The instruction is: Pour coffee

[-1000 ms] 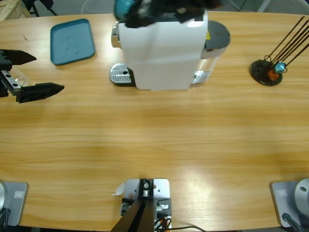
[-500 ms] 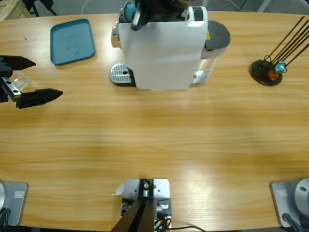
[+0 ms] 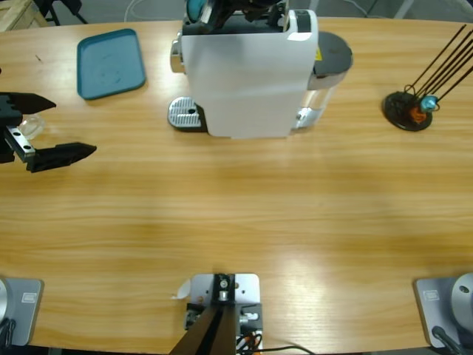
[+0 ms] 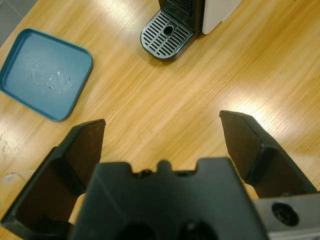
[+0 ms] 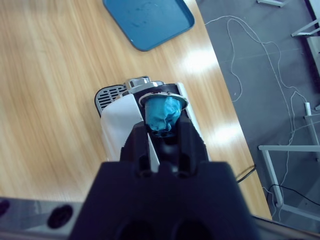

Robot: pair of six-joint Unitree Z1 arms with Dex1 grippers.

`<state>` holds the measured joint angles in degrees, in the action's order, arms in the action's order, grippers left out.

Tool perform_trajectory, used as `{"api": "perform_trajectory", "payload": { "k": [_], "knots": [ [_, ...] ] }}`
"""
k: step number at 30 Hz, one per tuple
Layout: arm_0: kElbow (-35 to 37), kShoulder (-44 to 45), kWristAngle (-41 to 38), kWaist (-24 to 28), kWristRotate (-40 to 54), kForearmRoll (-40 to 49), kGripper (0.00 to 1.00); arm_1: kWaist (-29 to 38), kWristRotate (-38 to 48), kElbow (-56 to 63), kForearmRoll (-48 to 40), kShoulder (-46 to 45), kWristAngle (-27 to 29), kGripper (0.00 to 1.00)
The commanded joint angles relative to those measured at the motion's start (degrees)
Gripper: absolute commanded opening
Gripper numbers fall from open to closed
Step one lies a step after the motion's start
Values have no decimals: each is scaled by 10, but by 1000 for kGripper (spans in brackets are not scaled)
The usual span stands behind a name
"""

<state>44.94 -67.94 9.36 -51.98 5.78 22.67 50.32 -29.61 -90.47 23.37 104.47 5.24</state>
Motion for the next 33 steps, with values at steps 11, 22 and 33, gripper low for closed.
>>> {"api": "perform_trajectory", "payload": {
  "k": [11,22,33],
  "knots": [
    [-26,0,-5,-4,-5,5,996,-15,0,15,7,23,-6,0],
    [-27,-1,-5,-4,-6,4,996,-16,3,33,6,18,-9,0],
    [-26,-4,-5,-4,-6,3,996,-16,20,38,0,13,11,656]
  ]
}}
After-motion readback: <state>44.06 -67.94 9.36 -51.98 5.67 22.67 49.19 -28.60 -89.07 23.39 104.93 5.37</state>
